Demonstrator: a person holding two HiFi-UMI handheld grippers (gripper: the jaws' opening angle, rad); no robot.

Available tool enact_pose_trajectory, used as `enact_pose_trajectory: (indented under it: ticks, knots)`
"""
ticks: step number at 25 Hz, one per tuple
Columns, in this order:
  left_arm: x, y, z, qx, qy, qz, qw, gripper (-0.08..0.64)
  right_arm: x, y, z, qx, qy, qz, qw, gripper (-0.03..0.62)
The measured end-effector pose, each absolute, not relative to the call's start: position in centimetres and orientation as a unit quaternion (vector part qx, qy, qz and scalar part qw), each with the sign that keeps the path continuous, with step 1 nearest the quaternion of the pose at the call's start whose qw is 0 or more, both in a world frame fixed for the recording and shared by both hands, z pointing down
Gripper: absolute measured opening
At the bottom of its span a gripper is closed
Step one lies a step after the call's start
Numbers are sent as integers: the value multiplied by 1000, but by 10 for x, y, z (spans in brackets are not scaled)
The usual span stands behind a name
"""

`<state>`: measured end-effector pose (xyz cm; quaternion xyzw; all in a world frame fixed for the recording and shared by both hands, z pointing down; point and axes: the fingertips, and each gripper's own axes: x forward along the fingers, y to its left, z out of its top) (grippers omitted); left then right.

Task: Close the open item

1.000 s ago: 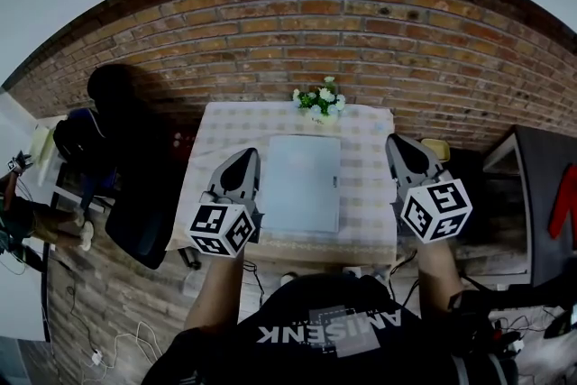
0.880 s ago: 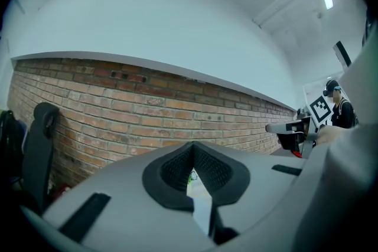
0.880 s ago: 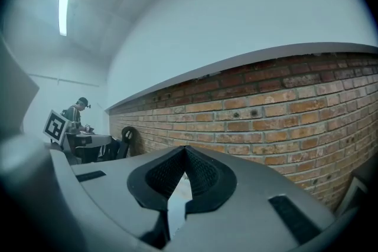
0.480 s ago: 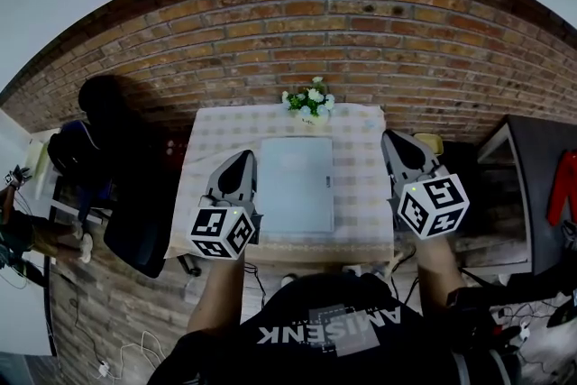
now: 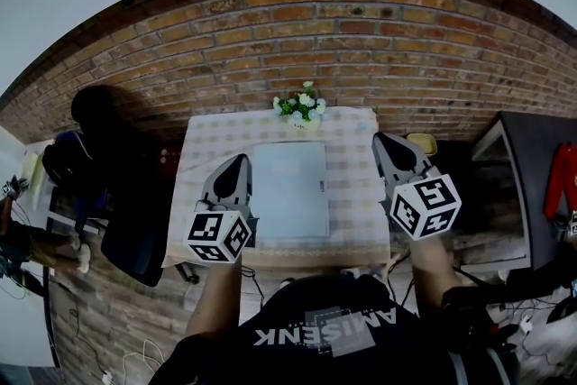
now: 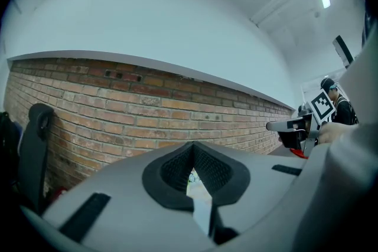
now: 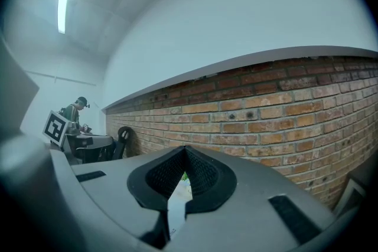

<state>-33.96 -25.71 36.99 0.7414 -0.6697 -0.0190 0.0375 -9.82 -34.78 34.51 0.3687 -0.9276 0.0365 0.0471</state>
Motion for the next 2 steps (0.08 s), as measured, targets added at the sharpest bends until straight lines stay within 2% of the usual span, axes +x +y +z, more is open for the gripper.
enact_pose_trajectory:
  ticks: [2]
  knots:
    - [-338,-260,370,743,-668,-18,37,7,-97,-349,345,371,-927,36,46,40]
